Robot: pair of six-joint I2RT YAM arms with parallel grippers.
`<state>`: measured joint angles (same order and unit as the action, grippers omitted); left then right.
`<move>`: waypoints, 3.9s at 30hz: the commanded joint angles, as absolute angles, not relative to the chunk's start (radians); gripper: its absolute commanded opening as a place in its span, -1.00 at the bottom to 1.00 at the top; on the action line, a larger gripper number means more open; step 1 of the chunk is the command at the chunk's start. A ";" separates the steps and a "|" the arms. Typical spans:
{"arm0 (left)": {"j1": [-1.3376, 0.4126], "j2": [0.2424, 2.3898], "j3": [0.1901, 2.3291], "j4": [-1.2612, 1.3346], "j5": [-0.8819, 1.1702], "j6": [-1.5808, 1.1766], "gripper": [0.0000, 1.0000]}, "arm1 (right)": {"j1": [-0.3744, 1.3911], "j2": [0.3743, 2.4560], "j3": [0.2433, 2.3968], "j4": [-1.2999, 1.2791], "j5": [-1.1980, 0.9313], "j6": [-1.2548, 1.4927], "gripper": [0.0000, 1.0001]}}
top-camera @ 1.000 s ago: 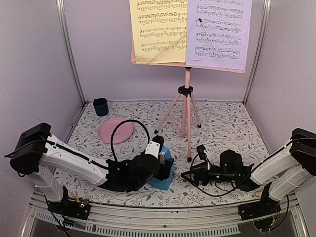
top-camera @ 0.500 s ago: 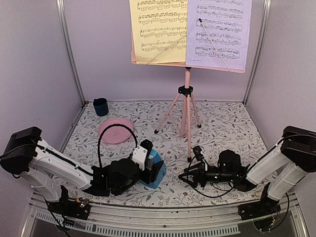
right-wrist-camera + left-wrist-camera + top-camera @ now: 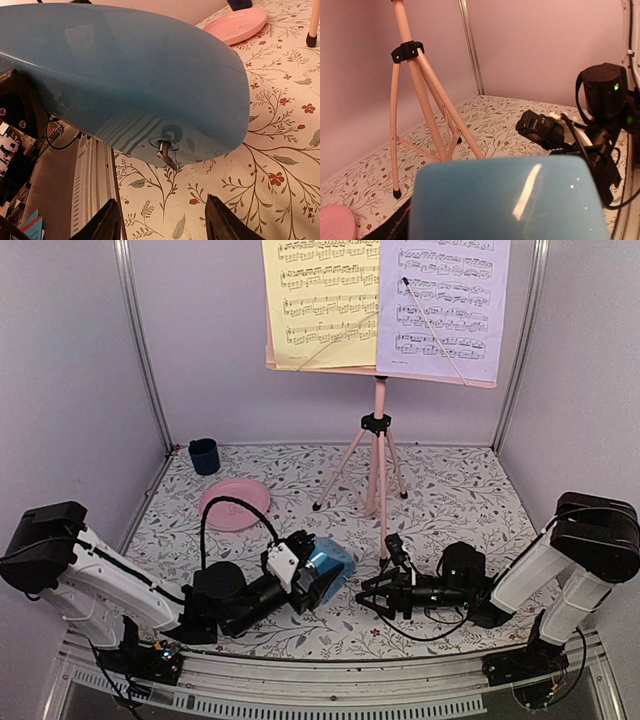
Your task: Set up the instrument practice props
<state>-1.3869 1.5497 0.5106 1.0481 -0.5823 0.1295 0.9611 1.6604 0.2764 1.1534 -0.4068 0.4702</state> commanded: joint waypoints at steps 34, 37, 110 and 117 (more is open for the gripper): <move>-1.432 1.542 0.542 1.295 -0.502 0.267 -0.66 | 0.971 1.586 0.389 1.045 -0.434 0.437 -0.60; -1.433 1.540 0.539 1.294 -0.501 0.268 -0.68 | 0.972 1.594 0.395 1.045 -0.440 0.448 -0.74; -1.216 1.751 0.967 0.390 -0.347 -0.334 -0.54 | 0.848 1.167 0.357 0.521 -0.417 0.467 0.76; -1.214 1.746 0.976 0.358 -0.303 -0.350 0.24 | 0.844 1.154 0.418 0.459 -0.414 0.464 0.77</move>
<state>-1.2259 1.7622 0.9596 0.3443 -0.3477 -0.3199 0.8520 1.1828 0.3603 0.5110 -0.4278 0.4740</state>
